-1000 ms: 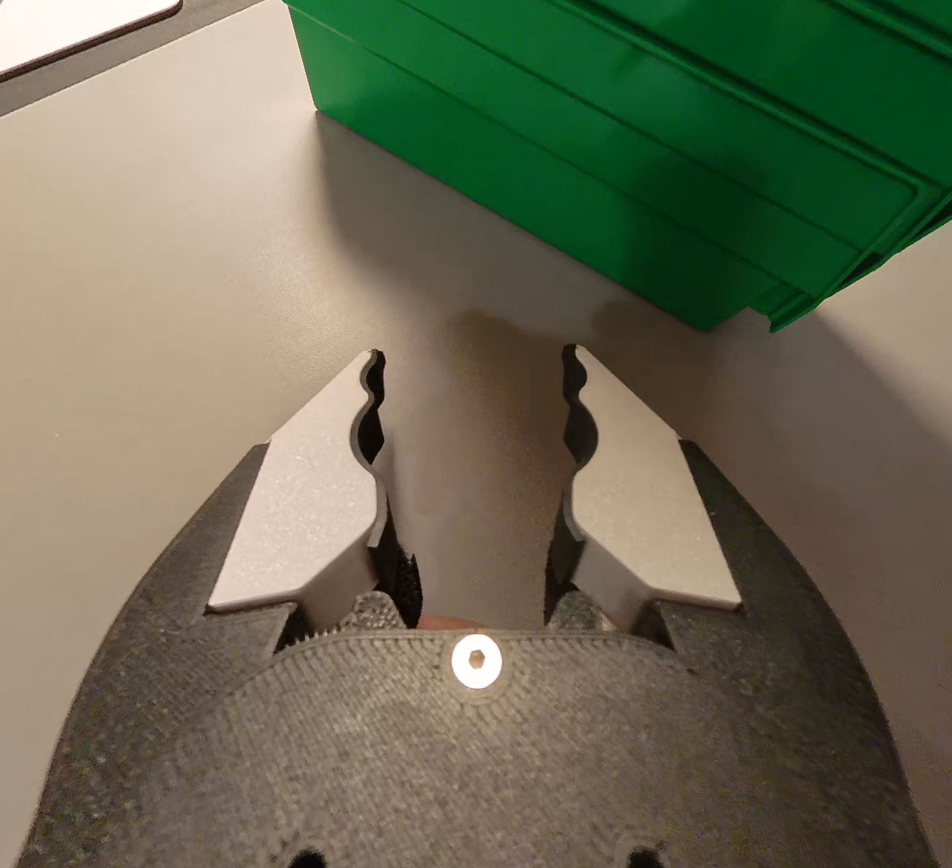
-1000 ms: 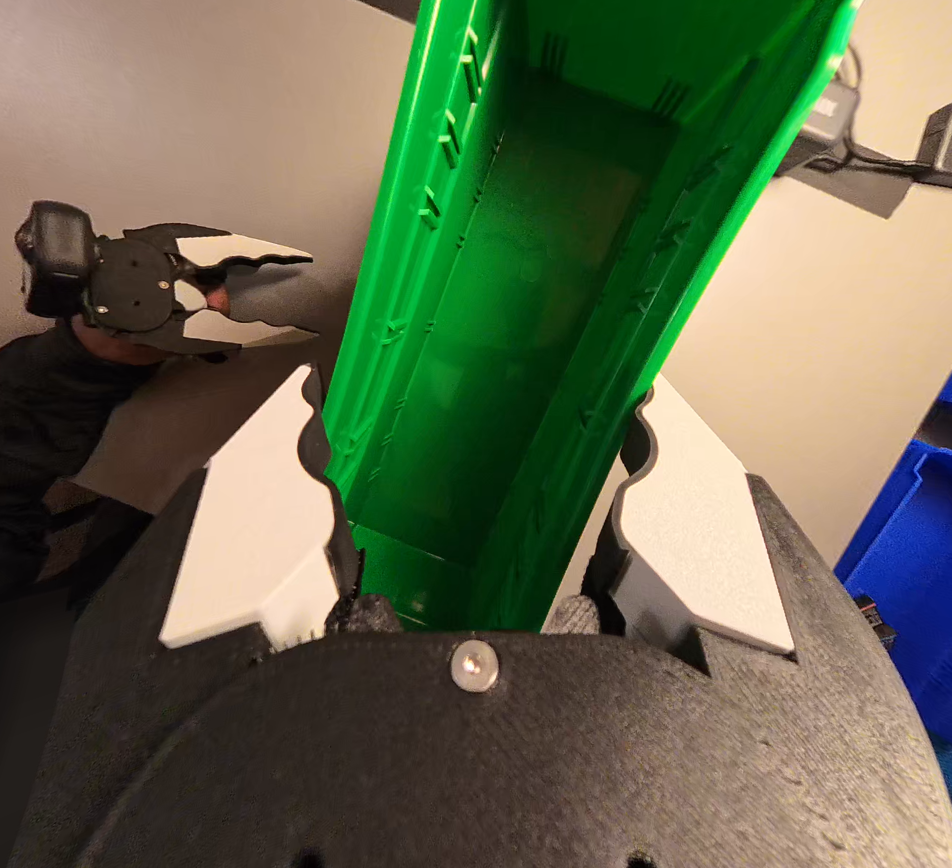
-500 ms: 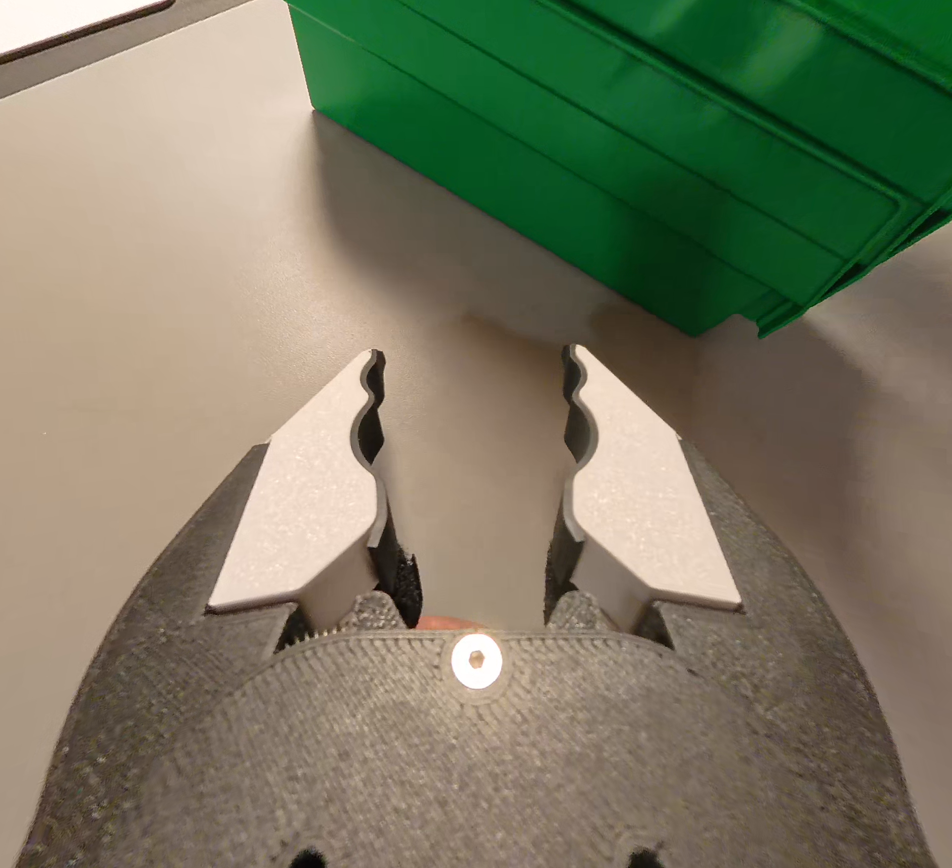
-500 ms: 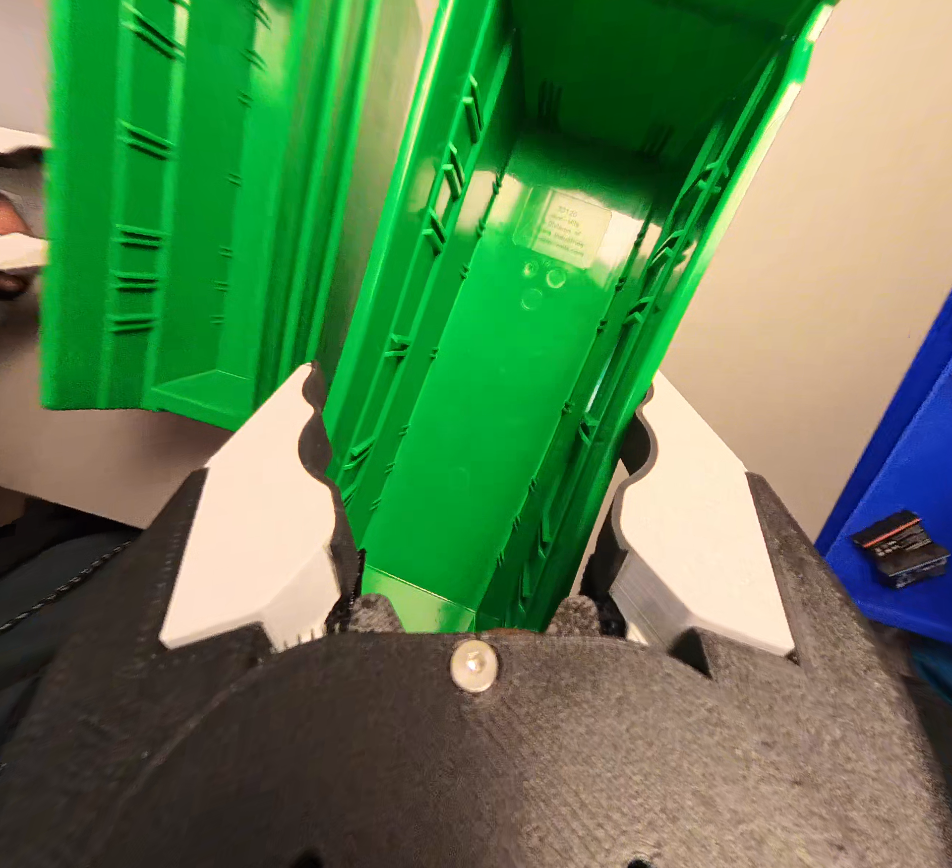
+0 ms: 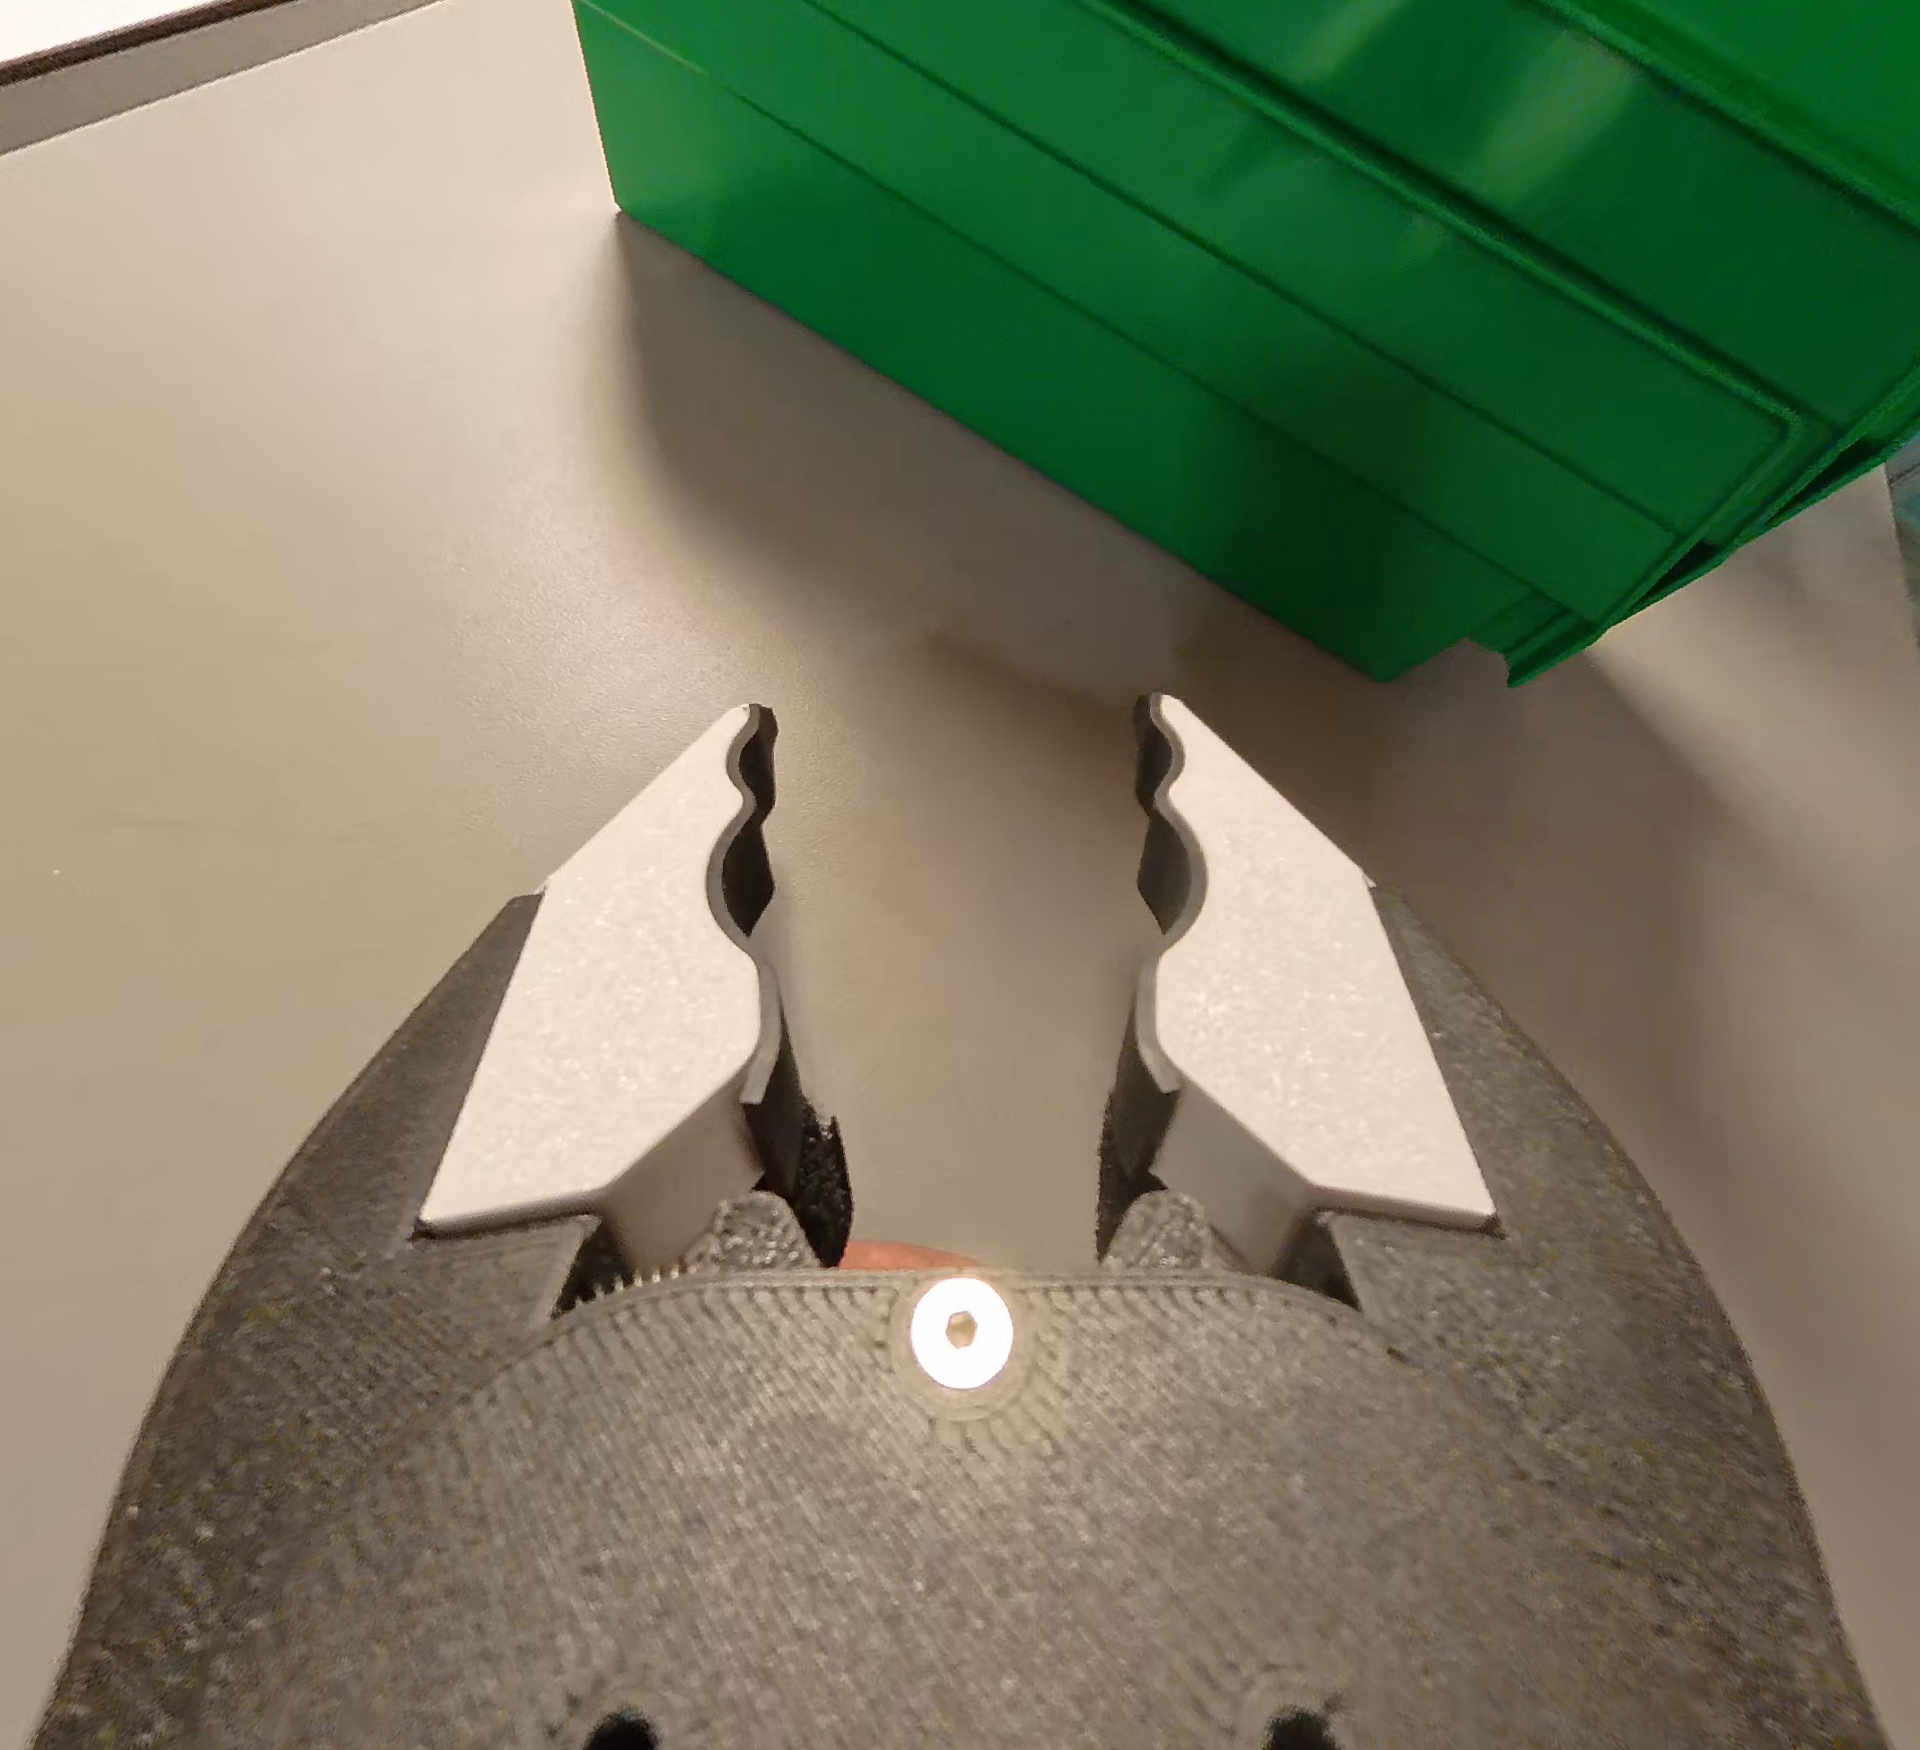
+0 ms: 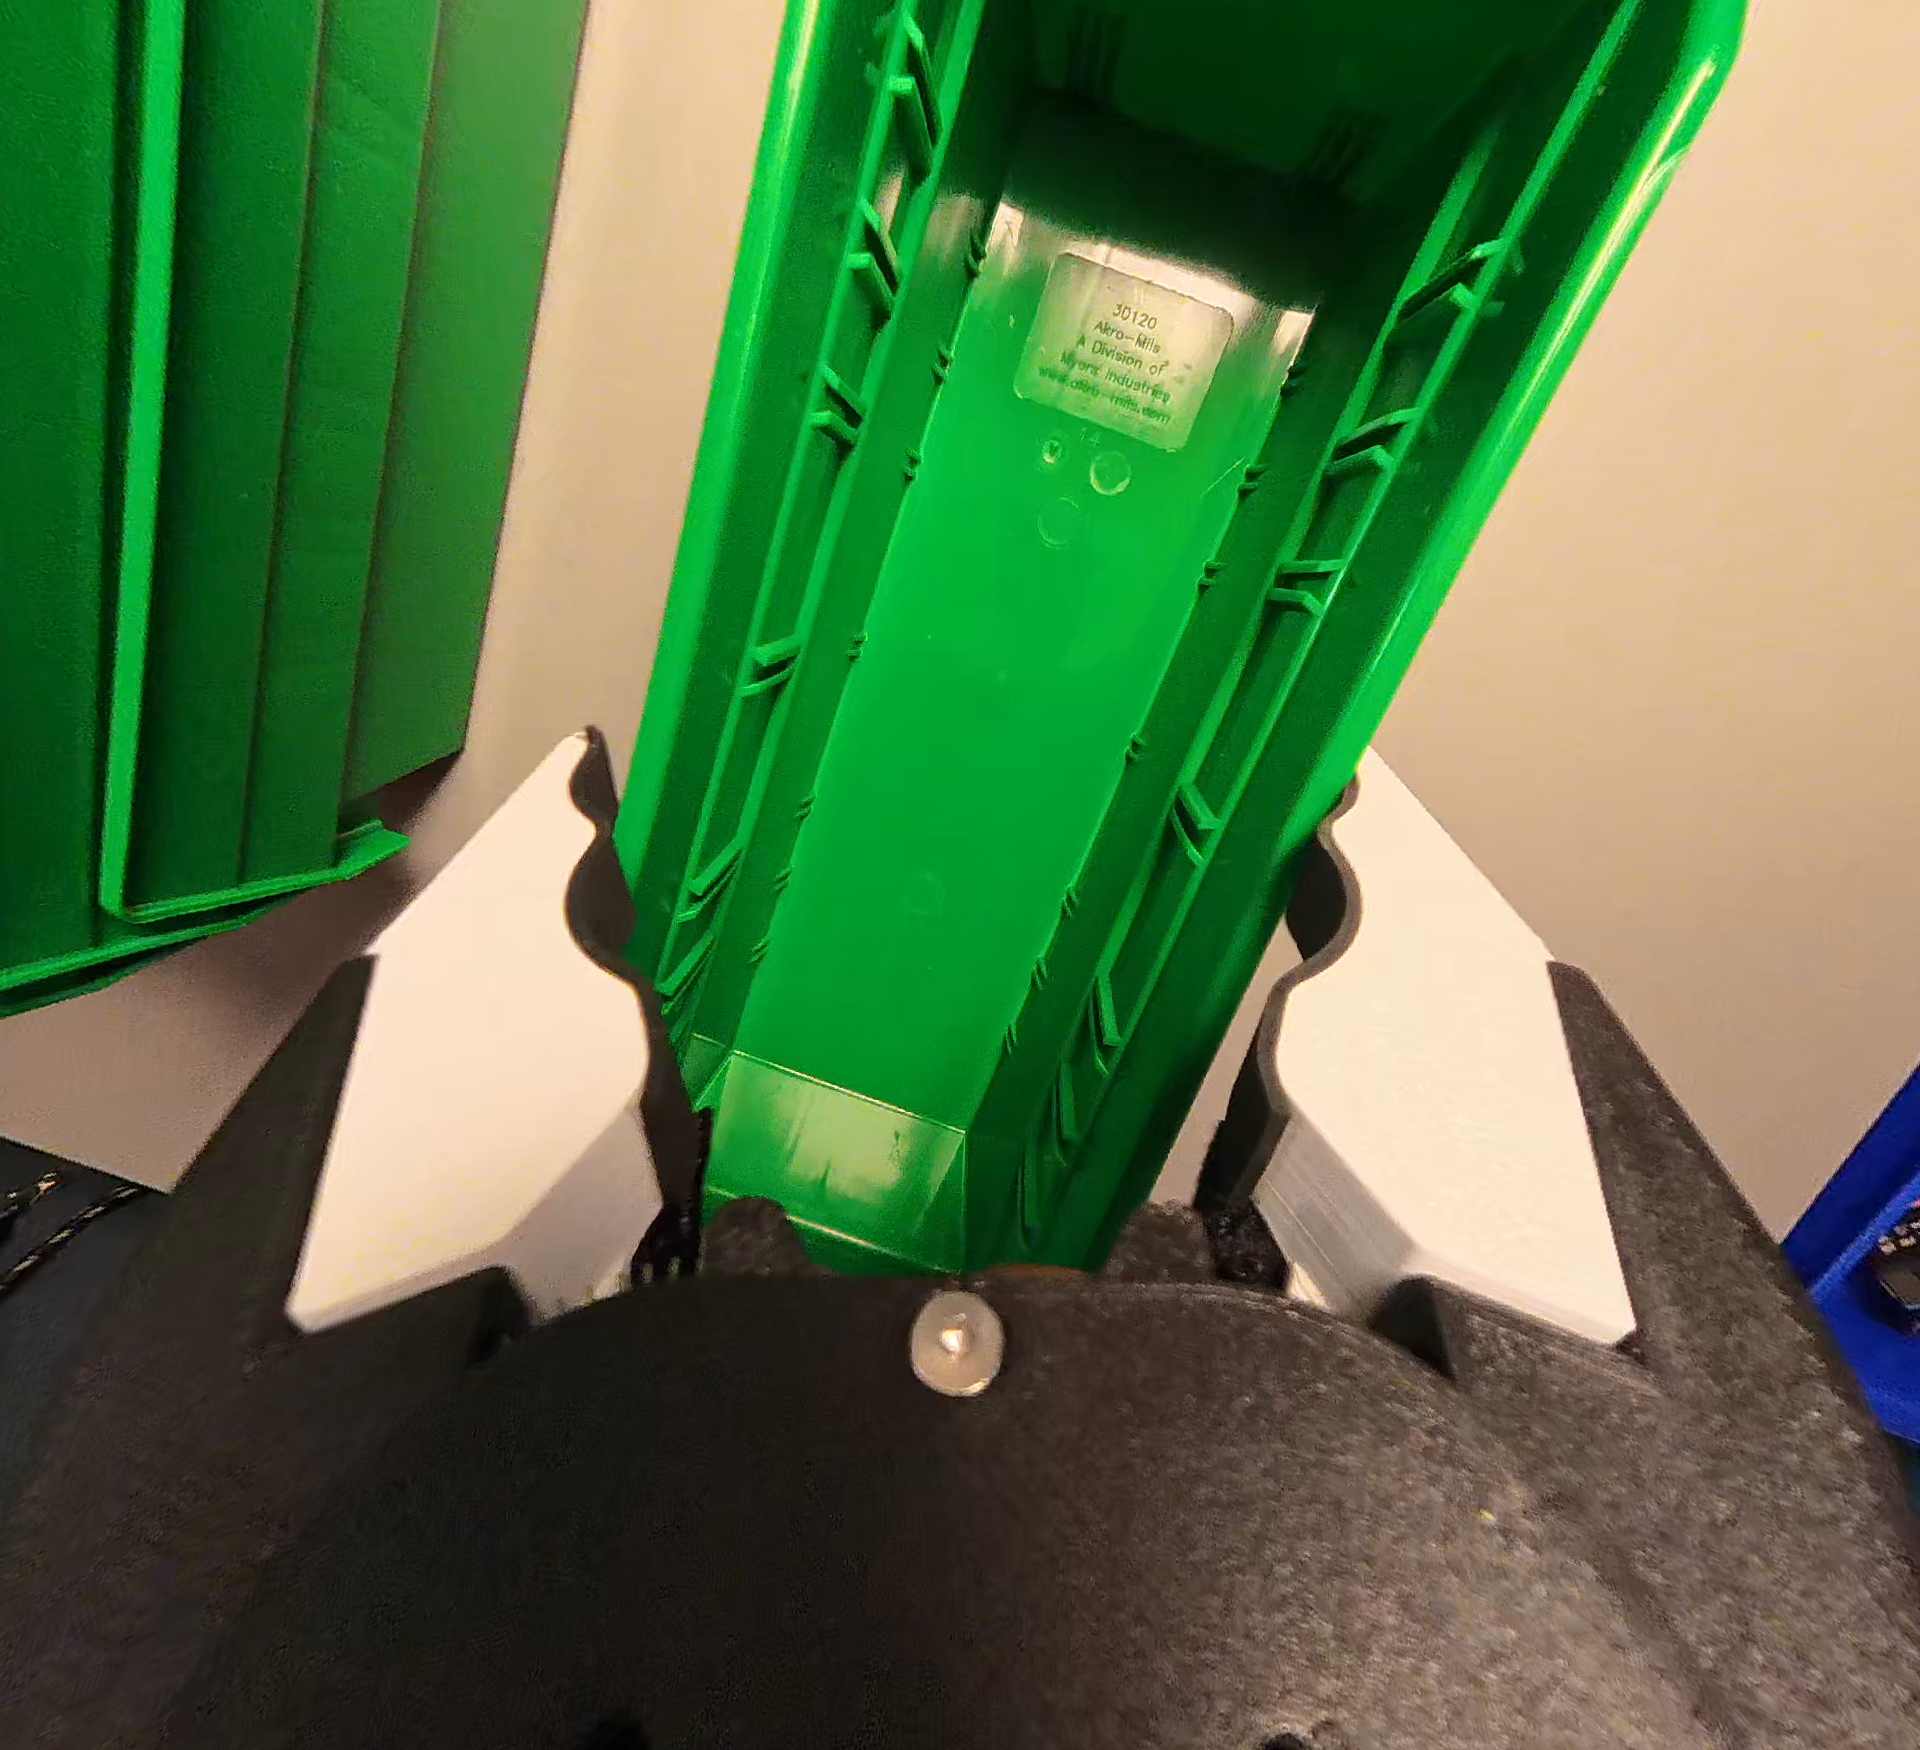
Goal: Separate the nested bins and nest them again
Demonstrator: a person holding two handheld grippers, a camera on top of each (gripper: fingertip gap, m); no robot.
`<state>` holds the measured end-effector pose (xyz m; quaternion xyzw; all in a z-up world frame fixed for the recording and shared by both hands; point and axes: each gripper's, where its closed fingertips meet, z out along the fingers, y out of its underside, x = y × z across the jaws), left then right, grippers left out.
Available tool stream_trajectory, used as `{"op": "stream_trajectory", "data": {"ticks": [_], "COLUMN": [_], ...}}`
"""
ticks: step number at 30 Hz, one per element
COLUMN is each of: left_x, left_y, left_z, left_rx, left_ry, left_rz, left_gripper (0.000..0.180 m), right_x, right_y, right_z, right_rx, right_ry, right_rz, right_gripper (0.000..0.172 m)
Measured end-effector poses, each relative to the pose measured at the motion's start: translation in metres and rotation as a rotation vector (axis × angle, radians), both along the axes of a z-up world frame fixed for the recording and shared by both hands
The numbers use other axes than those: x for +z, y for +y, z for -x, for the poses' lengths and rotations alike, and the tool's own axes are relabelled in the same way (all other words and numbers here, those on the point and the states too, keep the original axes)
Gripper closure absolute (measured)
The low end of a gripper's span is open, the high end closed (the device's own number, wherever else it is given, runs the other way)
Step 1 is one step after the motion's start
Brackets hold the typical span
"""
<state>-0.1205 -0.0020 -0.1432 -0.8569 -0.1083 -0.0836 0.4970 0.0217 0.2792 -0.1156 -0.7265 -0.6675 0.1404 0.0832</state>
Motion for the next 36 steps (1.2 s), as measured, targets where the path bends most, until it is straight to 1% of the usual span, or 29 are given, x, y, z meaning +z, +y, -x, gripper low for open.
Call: {"op": "stream_trajectory", "data": {"ticks": [3, 5, 10, 12, 14, 17, 22, 23, 25, 29, 33, 36], "left_x": [0.0, 0.001, 0.001, 0.001, 0.001, 0.001, 0.0, 0.0, 0.0, 0.0, 0.0, 0.001], "left_y": [0.0, -0.001, -0.001, -0.001, -0.001, -0.001, -0.001, -0.001, -0.001, -0.001, -0.001, -0.002], "left_z": [0.0, 0.0, 0.0, -0.001, -0.001, 0.0, -0.001, -0.001, -0.001, 0.0, 0.0, 0.001], "left_rx": [-0.005, -0.006, -0.007, -0.008, -0.008, -0.008, -0.009, -0.009, -0.008, -0.006, 0.002, 0.01], "left_ry": [-0.003, -0.007, -0.014, -0.013, -0.013, -0.011, -0.006, -0.005, -0.002, -0.003, -0.001, 0.0], "left_rz": [-0.003, -0.006, -0.008, -0.007, -0.007, -0.006, -0.001, -0.001, -0.001, 0.0, -0.001, -0.008], "left_gripper": [0.111, 0.111, 0.111, 0.111, 0.111, 0.111, 0.111, 0.111, 0.111, 0.111, 0.111, 0.111], "right_x": [0.001, 0.007, 0.041, 0.057, 0.072, 0.089, 0.101, 0.099, 0.087, 0.042, 0.015, -0.009], "right_y": [-0.006, -0.012, -0.019, -0.029, -0.046, -0.082, -0.143, -0.157, -0.184, -0.224, -0.238, -0.236], "right_z": [-0.003, -0.003, -0.003, -0.006, -0.011, -0.025, -0.049, -0.053, -0.062, -0.067, -0.056, -0.048], "right_rx": [0.026, 0.033, 0.018, 0.019, 0.035, 0.082, 0.123, 0.135, 0.159, 0.172, 0.122, 0.083], "right_ry": [0.013, 0.06, 0.2, 0.263, 0.324, 0.409, 0.552, 0.575, 0.592, 0.596, 0.664, 0.674], "right_rz": [0.007, 0.037, 0.079, 0.104, 0.132, 0.183, 0.299, 0.332, 0.384, 0.44, 0.5, 0.463], "right_gripper": [0.037, 0.04, 0.042, 0.043, 0.045, 0.045, 0.047, 0.048, 0.05, 0.051, 0.054, 0.055]}}
